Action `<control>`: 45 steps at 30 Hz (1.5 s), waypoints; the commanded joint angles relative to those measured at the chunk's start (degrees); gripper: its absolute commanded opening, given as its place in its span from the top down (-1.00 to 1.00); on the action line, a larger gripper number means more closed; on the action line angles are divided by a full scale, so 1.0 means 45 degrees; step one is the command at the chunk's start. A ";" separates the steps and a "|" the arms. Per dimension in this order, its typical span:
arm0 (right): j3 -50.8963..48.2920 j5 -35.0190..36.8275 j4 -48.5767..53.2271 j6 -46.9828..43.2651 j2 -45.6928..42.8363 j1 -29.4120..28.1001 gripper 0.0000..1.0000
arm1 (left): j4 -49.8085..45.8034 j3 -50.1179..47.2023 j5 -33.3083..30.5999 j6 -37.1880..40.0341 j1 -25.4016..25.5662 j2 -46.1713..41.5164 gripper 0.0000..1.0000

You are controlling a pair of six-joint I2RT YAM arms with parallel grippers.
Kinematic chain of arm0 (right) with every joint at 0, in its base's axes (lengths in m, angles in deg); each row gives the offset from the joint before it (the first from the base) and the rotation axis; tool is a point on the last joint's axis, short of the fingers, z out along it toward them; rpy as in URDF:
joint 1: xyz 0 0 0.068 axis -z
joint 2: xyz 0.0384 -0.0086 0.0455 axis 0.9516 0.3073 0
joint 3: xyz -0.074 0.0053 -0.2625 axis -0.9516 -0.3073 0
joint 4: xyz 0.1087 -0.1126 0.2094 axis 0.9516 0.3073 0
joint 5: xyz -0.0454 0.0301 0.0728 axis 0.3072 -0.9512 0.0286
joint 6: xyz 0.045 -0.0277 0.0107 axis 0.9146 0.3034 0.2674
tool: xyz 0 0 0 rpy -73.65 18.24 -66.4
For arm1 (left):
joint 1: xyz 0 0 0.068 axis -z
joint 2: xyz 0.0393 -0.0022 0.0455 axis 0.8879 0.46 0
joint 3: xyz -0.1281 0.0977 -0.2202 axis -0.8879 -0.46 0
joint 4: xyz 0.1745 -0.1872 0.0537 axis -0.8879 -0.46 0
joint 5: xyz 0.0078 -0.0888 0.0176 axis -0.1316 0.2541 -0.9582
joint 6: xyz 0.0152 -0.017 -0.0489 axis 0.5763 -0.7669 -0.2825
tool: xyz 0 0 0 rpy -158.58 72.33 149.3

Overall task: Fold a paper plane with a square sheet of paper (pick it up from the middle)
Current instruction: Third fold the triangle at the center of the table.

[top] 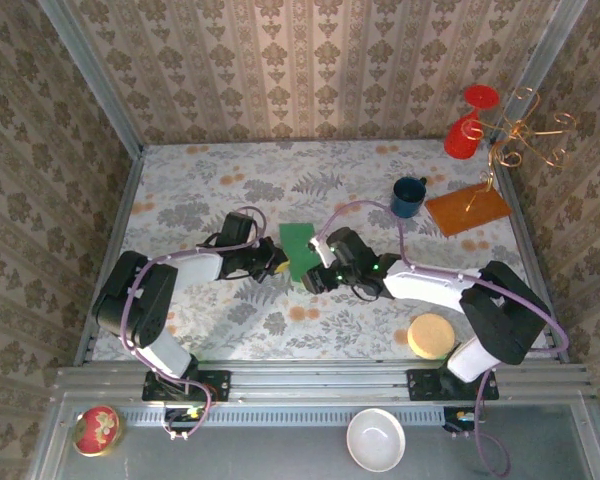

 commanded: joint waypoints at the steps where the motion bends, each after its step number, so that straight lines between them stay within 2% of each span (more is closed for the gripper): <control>1: -0.0552 0.0018 -0.1885 -0.1718 -0.0059 -0.0152 -0.32 | -0.0390 0.0290 0.0360 -0.0486 -0.0075 -0.0279 1.00; 6: -0.0943 -0.0621 -0.2936 -0.3171 0.0326 -0.0638 -0.39 | -0.0316 0.0281 0.0303 -0.0608 -0.0070 -0.0375 1.00; 11: -0.1072 -0.0132 -0.4027 -0.3939 0.1049 -0.0885 -0.36 | -0.0396 0.0217 0.0254 -0.0597 -0.0055 -0.0501 1.00; 15: -0.0818 0.0244 -0.3973 -0.4663 0.1505 -0.1087 -0.24 | -0.0459 0.0237 0.0292 -0.0575 -0.0064 -0.0479 1.00; 18: -0.0837 0.1331 -0.4046 -0.5325 0.1746 -0.1407 -0.15 | -0.0429 0.0217 0.0272 -0.0605 -0.0055 -0.0503 1.00; 21: -0.0998 0.2236 -0.4586 -0.5546 0.1898 -0.1425 -0.08 | -0.0418 0.0193 0.0272 -0.0598 -0.0056 -0.0514 1.00; 23: -0.0900 0.2695 -0.4669 -0.5445 0.1887 -0.1413 0.04 | -0.0402 0.0198 0.0263 -0.0596 -0.0055 -0.0494 1.00; 34: -0.0890 0.2140 -0.4516 -0.5498 0.1388 -0.1402 0.25 | -0.0423 0.0149 0.0185 -0.0618 -0.0063 -0.0474 1.00; 45: -0.0879 0.1903 -0.4792 -0.5153 0.1267 -0.1392 0.25 | -0.0518 0.0149 0.0126 -0.0538 -0.0061 -0.0413 1.00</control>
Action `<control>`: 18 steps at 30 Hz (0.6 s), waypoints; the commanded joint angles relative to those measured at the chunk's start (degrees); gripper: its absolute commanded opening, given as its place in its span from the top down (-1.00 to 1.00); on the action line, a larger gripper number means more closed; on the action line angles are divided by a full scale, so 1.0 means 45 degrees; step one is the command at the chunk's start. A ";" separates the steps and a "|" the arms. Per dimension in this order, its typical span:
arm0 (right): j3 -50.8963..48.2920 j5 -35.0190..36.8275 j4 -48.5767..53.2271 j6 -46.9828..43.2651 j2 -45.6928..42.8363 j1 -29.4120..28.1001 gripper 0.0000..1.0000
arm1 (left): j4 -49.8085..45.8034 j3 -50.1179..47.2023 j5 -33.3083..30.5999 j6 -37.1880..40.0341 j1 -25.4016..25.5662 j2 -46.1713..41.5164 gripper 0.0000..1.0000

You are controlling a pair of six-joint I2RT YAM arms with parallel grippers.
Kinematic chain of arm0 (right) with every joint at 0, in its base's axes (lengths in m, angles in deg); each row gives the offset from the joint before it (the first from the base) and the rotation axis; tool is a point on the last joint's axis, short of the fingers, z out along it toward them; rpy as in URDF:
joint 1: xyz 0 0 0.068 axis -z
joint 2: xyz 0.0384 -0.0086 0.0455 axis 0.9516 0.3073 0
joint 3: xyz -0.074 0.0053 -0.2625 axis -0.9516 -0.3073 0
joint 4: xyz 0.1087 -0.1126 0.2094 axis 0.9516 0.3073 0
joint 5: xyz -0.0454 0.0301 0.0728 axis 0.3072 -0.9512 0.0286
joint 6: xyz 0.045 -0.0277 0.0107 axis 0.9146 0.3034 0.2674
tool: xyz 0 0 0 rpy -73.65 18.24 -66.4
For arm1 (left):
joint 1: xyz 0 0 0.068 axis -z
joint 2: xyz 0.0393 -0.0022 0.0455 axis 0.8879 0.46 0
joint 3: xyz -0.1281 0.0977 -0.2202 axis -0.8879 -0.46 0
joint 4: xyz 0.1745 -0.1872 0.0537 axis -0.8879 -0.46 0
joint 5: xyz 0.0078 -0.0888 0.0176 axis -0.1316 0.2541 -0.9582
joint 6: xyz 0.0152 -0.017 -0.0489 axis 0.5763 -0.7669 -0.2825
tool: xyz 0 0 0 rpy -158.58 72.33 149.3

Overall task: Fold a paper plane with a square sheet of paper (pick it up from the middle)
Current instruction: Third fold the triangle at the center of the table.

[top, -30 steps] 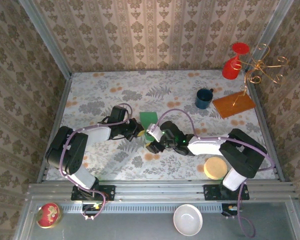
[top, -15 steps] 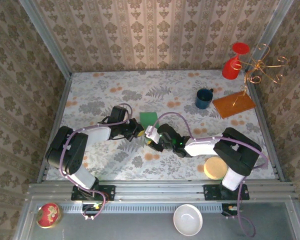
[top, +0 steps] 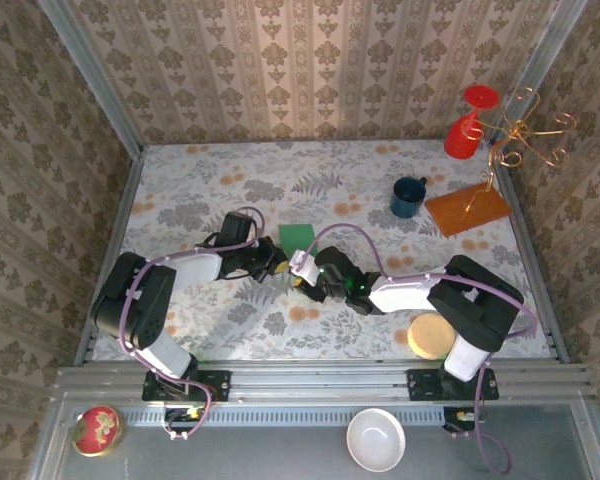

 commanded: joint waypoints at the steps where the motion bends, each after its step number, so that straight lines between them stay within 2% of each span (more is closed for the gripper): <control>1: 0.0023 -0.0152 -0.0376 0.0210 -0.0487 0.0006 0.25 | -0.0459 0.0125 -0.0015 -0.0094 -0.0064 -0.0248 1.00; 8: -0.0154 -0.0223 -0.0344 0.0281 -0.0815 0.0008 0.27 | -0.0463 0.0106 -0.0058 -0.0064 -0.0054 -0.0111 1.00; 14: -0.0107 -0.0465 -0.0111 0.0239 -0.0665 0.0007 0.42 | -0.0244 0.0007 0.0039 -0.0171 -0.0049 -0.0109 1.00; 18: 0.0031 -0.0766 0.0120 0.0246 -0.0471 0.0008 0.43 | -0.0350 0.0065 0.0009 -0.0128 -0.0059 -0.0200 1.00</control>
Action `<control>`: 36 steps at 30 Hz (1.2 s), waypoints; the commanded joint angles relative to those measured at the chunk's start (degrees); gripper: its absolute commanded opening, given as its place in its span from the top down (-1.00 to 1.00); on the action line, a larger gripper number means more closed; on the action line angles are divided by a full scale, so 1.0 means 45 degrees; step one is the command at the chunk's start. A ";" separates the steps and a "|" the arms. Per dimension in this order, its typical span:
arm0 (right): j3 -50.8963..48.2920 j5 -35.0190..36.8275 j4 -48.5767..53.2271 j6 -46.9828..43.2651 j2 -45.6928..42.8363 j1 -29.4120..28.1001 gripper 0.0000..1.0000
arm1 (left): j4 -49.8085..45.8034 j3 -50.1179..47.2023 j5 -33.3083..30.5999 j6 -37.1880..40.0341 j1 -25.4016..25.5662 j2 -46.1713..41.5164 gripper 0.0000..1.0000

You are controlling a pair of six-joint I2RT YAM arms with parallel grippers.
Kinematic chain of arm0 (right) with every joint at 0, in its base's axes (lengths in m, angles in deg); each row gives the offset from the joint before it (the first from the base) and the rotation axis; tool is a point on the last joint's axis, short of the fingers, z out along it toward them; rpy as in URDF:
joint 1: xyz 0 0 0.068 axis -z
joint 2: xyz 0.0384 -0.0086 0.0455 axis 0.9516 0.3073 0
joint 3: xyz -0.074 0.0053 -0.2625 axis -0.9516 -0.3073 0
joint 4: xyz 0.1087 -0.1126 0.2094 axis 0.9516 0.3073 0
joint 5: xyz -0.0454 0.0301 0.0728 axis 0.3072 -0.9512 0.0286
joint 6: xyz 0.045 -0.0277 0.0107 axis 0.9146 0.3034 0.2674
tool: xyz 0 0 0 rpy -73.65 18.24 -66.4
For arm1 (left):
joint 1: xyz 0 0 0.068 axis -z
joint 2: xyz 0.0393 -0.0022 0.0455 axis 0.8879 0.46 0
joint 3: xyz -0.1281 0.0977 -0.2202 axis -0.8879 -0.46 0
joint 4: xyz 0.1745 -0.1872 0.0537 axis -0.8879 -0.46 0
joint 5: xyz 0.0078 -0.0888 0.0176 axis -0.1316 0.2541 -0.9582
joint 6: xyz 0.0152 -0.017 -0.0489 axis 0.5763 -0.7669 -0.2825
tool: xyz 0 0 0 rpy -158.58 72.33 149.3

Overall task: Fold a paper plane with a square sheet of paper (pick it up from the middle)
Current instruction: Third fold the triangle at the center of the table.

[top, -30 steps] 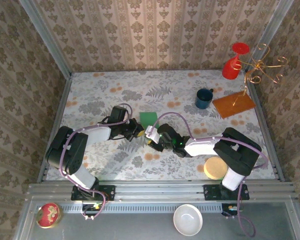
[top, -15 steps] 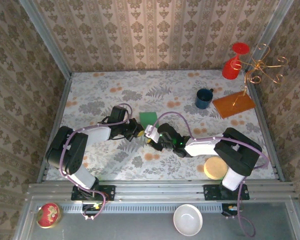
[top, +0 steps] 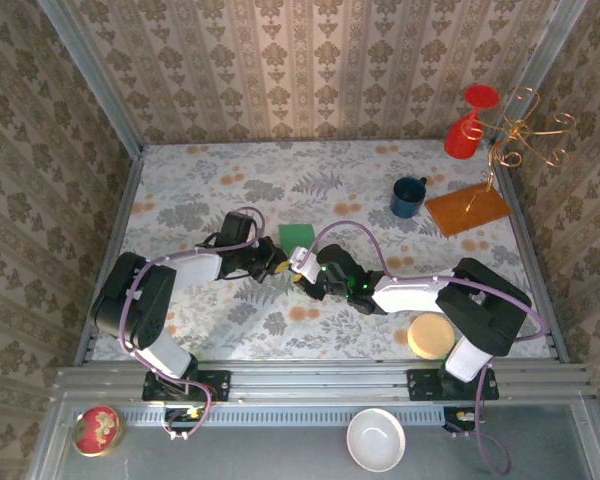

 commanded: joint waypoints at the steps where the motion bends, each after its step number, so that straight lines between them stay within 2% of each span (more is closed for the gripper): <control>1: 0.0041 -0.0414 0.0145 0.0026 0.0107 0.0002 0.43 | -0.0391 0.0094 0.0034 -0.0109 -0.0051 -0.0225 1.00; 10: 0.0110 -0.0074 0.0224 0.0029 0.0321 0.0007 0.50 | -0.0401 0.0068 0.0034 -0.0128 -0.0059 -0.0282 1.00; 15: 0.0100 -0.0136 0.0266 0.0094 0.0217 0.0025 0.75 | -0.0540 -0.0010 -0.0078 -0.0128 -0.0107 -0.0448 0.99; 17: 0.0137 -0.0361 0.0428 0.0172 0.0130 0.0047 0.84 | -0.0697 -0.0117 -0.0176 -0.0027 -0.0434 -0.0613 0.86; 21: 0.0255 -0.1401 0.1019 0.0828 -0.0070 0.0179 0.97 | -0.1416 -0.0295 -0.0617 0.0570 -0.1122 -0.1226 0.46; 24: 0.0391 -0.2263 0.1475 0.1712 0.0000 0.0358 1.00 | -0.2922 0.0217 -0.1288 0.2056 -0.1343 -0.1698 0.30; 26: 0.0465 -0.2777 0.1589 0.2401 0.0159 0.0473 1.00 | -0.3829 0.0759 -0.1688 0.2911 -0.1301 -0.1782 0.27; 29: 0.0607 -0.3695 0.1830 0.3368 0.0290 0.0511 1.00 | -0.3921 0.1347 -0.1515 0.3607 -0.1016 -0.1472 0.26; 36: 0.0570 -0.5384 0.1538 0.5568 0.0504 0.0532 1.00 | -0.4953 0.3449 -0.1937 0.5004 0.0394 0.0679 0.31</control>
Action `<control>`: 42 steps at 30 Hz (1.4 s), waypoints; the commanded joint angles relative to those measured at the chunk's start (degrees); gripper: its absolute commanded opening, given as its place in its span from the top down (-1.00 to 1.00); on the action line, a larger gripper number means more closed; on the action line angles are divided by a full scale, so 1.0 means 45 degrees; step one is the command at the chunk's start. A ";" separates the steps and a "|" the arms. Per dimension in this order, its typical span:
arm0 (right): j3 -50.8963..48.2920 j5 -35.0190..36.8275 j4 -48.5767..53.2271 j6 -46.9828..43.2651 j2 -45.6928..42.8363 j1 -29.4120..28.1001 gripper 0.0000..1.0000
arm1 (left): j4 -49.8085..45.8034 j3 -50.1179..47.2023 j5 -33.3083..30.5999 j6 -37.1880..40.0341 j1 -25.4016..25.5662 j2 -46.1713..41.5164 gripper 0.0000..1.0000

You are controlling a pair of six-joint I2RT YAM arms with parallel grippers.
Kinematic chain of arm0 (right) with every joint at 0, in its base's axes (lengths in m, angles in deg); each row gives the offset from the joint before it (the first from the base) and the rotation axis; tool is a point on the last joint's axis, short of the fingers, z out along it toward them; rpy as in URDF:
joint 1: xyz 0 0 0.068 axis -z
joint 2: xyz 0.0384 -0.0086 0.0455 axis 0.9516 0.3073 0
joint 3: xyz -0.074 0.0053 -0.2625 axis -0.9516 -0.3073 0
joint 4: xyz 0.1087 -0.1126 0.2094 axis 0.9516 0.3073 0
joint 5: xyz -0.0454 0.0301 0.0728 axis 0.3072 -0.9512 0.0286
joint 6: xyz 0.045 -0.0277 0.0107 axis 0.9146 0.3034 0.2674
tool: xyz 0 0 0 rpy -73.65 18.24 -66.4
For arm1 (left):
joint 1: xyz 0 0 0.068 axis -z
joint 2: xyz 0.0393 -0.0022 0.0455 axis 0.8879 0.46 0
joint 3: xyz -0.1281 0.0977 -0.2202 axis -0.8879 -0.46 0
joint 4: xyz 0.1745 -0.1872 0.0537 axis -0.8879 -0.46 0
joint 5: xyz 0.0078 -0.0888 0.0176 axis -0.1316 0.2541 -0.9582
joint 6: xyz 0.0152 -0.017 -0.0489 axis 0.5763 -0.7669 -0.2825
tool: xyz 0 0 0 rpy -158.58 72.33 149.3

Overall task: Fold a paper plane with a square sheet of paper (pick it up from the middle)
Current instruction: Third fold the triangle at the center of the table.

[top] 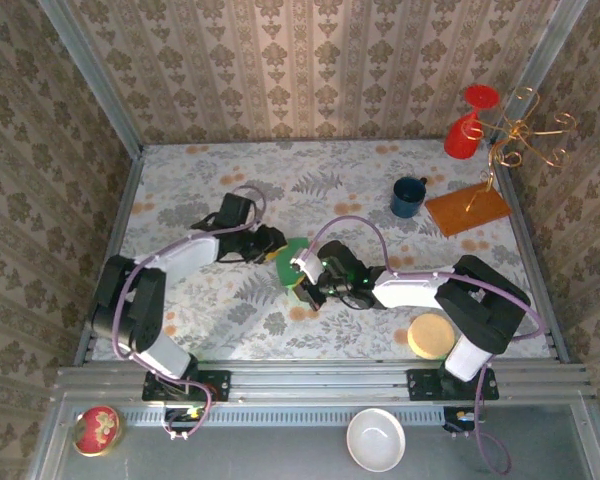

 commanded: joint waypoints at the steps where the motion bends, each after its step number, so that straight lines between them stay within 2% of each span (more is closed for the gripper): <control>1: 0.0224 -0.1318 0.0030 0.1536 0.0367 0.0012 1.00 | -0.1015 0.0851 -0.0354 0.1170 0.0433 0.0991 0.35; 11: 0.0222 -0.1771 -0.0193 0.2783 0.0917 0.0188 1.00 | -0.1618 0.2218 -0.0344 0.1766 0.0678 0.3552 0.67; 16: 0.0399 -0.1183 0.0079 0.3379 0.1096 0.0498 1.00 | -0.2239 0.2392 -0.0535 0.2121 0.0737 0.4028 0.74; 24: 0.0496 -0.0048 0.0584 0.4114 0.1193 0.1147 1.00 | -0.2437 0.2361 -0.0454 0.2389 0.0757 0.4354 0.79; 42: 0.0658 0.0649 0.1410 0.4530 0.1428 0.1265 1.00 | -0.2220 0.2307 -0.0351 0.2351 0.0737 0.4442 0.81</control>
